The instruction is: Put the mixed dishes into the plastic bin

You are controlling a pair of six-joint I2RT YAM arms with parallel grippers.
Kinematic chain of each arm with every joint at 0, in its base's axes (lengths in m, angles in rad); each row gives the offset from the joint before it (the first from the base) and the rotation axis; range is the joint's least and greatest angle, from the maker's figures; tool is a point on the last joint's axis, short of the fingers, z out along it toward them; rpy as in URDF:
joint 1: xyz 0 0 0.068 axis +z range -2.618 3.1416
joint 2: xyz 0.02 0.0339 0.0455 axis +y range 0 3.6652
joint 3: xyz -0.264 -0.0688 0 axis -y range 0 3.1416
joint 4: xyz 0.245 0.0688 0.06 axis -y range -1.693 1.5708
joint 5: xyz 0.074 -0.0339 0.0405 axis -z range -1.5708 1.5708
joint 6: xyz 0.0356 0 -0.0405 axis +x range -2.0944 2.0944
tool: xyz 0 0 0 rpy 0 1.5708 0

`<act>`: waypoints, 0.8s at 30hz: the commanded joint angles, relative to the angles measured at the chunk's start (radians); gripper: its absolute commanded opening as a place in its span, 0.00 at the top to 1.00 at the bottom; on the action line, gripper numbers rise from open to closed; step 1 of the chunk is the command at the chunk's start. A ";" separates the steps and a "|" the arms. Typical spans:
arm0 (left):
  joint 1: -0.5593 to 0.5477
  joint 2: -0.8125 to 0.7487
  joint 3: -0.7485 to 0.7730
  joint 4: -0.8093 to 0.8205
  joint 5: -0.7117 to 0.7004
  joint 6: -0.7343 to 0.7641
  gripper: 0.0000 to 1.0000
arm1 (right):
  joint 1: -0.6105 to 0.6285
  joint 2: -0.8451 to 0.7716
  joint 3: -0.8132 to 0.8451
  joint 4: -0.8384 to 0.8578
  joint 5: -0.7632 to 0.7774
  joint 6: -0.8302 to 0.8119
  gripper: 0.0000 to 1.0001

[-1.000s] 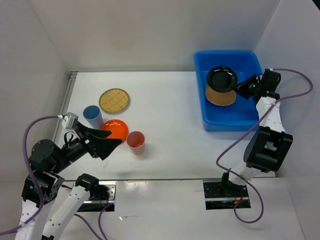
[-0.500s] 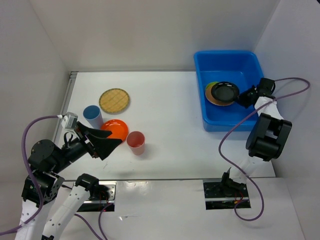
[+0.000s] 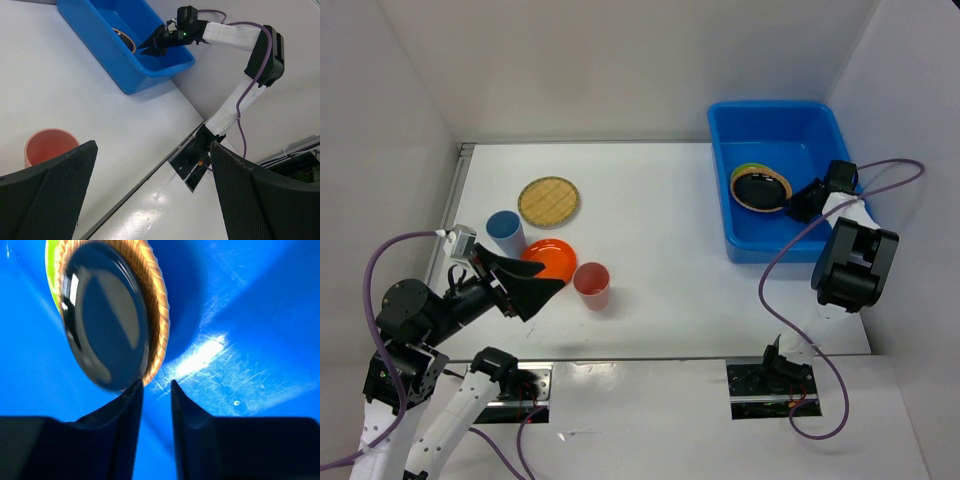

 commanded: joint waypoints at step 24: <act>-0.003 -0.012 0.050 0.024 -0.034 -0.035 0.00 | 0.910 0.238 0.827 -0.186 0.039 -0.034 0.29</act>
